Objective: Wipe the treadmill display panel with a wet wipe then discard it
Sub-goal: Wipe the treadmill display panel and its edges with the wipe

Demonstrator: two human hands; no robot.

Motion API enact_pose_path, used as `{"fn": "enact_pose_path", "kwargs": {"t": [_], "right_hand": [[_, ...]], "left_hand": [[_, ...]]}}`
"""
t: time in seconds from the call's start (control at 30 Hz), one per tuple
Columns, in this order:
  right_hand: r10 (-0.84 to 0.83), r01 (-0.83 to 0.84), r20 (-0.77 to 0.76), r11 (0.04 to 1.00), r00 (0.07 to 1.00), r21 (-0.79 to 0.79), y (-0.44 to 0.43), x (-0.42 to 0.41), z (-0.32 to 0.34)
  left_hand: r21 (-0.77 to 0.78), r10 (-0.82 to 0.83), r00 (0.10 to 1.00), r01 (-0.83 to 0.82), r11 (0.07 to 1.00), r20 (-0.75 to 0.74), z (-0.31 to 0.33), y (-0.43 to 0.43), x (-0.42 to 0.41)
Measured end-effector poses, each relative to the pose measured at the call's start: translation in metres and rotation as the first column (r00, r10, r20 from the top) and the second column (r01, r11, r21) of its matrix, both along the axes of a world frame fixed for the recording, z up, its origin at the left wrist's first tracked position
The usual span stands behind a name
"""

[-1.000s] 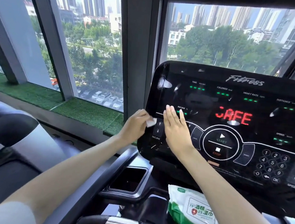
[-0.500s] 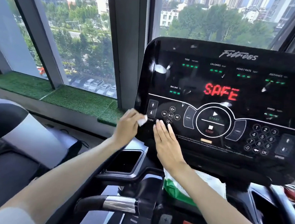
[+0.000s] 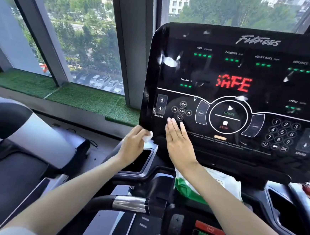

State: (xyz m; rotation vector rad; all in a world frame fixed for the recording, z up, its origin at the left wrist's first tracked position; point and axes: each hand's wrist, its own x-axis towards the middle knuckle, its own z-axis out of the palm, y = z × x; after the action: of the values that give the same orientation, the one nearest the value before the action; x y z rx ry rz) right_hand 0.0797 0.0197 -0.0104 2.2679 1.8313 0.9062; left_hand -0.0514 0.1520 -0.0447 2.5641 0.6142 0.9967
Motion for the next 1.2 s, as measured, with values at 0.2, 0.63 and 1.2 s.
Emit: {"fn": "enact_pose_path", "kwargs": {"t": [0.2, 0.63, 1.2], "right_hand": [[-0.027, 0.028, -0.025, 1.0, 0.999, 0.013, 0.006, 0.0, -0.005], [-0.003, 0.004, -0.031, 0.999, 1.0, 0.048, 0.005, 0.001, -0.006], [-0.065, 0.064, 0.081, 0.998, 0.995, 0.021, 0.002, -0.001, -0.003]], "left_hand": [[-0.231, 0.326, 0.941, -0.298, 0.926, 0.093, 0.032, 0.021, 0.012], [-0.259, 0.283, 0.955, -0.253, 0.932, 0.087, 0.03, 0.001, 0.014], [-0.165, 0.183, 0.982, -0.175, 0.971, 0.035, 0.031, -0.01, 0.02]]}}
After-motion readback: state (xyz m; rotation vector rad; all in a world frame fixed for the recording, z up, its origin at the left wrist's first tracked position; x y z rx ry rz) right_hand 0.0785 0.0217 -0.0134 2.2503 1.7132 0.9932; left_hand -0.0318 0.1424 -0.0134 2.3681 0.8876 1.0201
